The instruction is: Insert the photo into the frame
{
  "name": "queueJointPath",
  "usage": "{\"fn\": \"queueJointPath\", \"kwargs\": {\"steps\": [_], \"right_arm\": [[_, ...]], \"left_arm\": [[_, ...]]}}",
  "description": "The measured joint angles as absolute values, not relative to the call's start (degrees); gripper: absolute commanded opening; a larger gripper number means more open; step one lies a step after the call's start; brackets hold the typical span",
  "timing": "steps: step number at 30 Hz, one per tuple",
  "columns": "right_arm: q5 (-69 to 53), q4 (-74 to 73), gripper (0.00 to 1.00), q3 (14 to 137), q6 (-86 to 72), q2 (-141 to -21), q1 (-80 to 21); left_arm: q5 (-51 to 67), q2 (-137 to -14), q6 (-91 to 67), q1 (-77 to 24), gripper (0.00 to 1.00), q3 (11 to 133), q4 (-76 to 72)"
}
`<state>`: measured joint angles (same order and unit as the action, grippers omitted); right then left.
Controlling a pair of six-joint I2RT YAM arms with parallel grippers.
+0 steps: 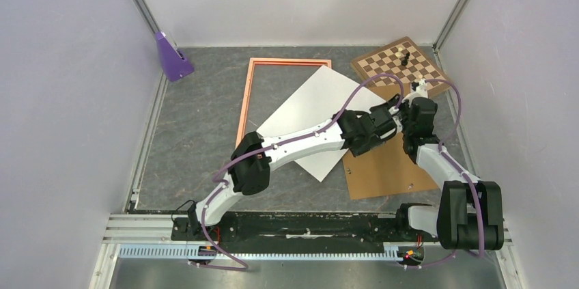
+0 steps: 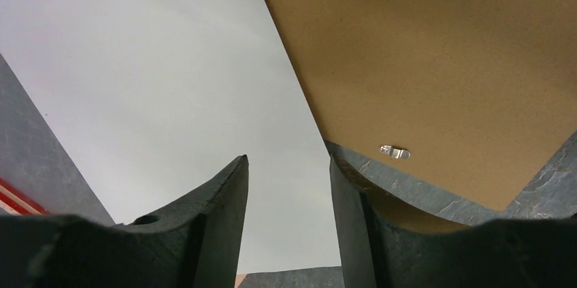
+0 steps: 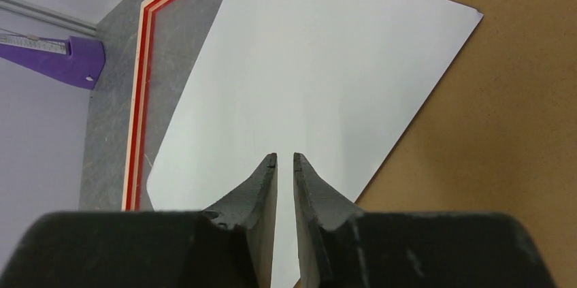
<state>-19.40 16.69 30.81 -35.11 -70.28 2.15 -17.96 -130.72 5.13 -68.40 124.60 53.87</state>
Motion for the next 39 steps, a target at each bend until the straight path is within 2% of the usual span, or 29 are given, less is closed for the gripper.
{"fn": "queueJointPath", "kwargs": {"steps": [4, 10, 11, 15, 19, 25, 39], "right_arm": [[-19.20, 16.71, 0.18, 30.81, -33.08, -70.61, 2.24], [-18.06, 14.66, 0.29, 30.85, -24.82, -71.11, 2.52], [-18.13, 14.28, 0.31, 30.85, -23.18, -71.16, 2.52], [-18.96, 13.34, 0.51, 30.85, -16.80, -72.16, 2.48], [-21.21, 12.16, 0.59, 30.41, -12.51, -73.08, 2.46], [-24.21, 12.40, 0.61, 25.98, -10.41, -73.06, 1.89], [-27.09, 19.77, 0.63, 19.25, -12.71, -72.79, -2.52]], "left_arm": [[-16.84, -130.67, 5.13, -68.03, 0.59, 124.40, 53.80], [-8.32, -126.56, 5.10, -62.96, 0.68, 117.47, 53.23], [-6.42, -125.14, 5.08, -60.95, 0.74, 115.66, 53.15], [0.73, -120.25, 5.15, -50.46, 0.75, 111.39, 52.58], [6.70, -118.34, 5.15, -39.97, 0.76, 111.13, 51.33], [13.28, -120.53, 5.17, -30.92, 0.76, 112.99, 50.57], [25.71, -136.59, 5.13, -20.80, 0.76, 122.39, 49.17]]}}
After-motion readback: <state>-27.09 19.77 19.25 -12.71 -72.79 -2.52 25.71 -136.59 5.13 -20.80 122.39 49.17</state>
